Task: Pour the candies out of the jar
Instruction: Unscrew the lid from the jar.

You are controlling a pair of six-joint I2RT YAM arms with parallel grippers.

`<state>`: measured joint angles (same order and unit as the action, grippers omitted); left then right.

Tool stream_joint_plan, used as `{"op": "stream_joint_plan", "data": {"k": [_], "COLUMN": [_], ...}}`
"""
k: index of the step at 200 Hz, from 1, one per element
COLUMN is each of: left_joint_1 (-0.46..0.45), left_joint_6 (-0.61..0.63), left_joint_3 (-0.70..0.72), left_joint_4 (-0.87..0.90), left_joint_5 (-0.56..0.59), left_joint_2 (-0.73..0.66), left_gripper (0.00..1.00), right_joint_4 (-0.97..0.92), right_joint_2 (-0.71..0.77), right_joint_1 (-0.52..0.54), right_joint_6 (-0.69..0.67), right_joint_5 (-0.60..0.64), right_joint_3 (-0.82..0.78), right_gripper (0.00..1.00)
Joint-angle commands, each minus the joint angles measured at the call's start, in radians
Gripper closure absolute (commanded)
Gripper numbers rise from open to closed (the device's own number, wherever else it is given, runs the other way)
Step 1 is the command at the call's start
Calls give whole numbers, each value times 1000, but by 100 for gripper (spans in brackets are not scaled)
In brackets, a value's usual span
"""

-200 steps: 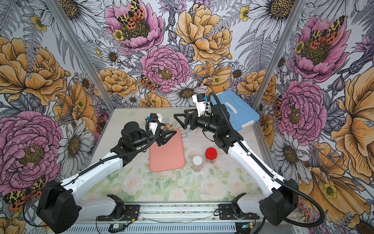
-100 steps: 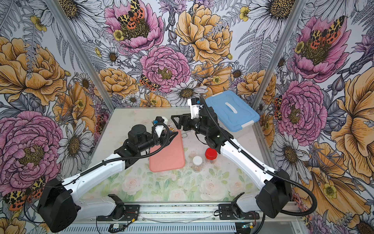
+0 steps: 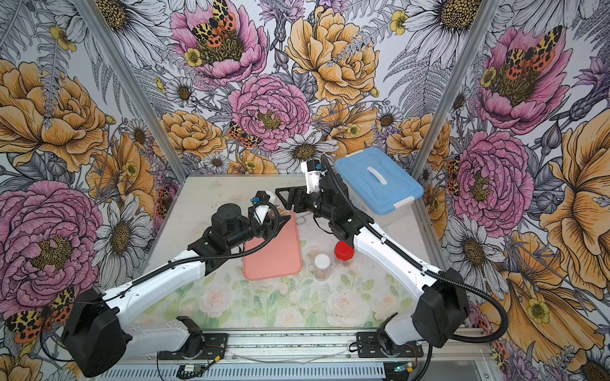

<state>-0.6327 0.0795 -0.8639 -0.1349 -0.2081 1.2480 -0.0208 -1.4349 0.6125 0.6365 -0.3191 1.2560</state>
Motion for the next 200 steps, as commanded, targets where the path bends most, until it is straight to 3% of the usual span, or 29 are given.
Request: {"op": "stream_joint_plan", "data": {"k": [1,121,163,186,200], "left_joint_1": [-7,-7,-1,40,95], "left_joint_6": [16,9,9,-31,-72], "left_joint_3": [-15,-20,-20,-19,-18], "left_joint_4": [-28,-27,-25,-42,-81], "left_joint_5": [20,11,5,-102,-282], "left_joint_2": [-1,-8,-10,-18,-19], "left_gripper": [100,100,100,100,100], "right_joint_4": [29,6,7,28,97], "right_joint_2": [-13,-32,-25,-15,-2], "right_joint_1": [9,15,14,2,-17], "right_joint_6": [12,-2,-19,-57,-62], "right_joint_5": [-15,-4,-10,-92,-215], "right_joint_3": [31,37,44,44,25], "right_gripper": [28,29,49,57,59]}}
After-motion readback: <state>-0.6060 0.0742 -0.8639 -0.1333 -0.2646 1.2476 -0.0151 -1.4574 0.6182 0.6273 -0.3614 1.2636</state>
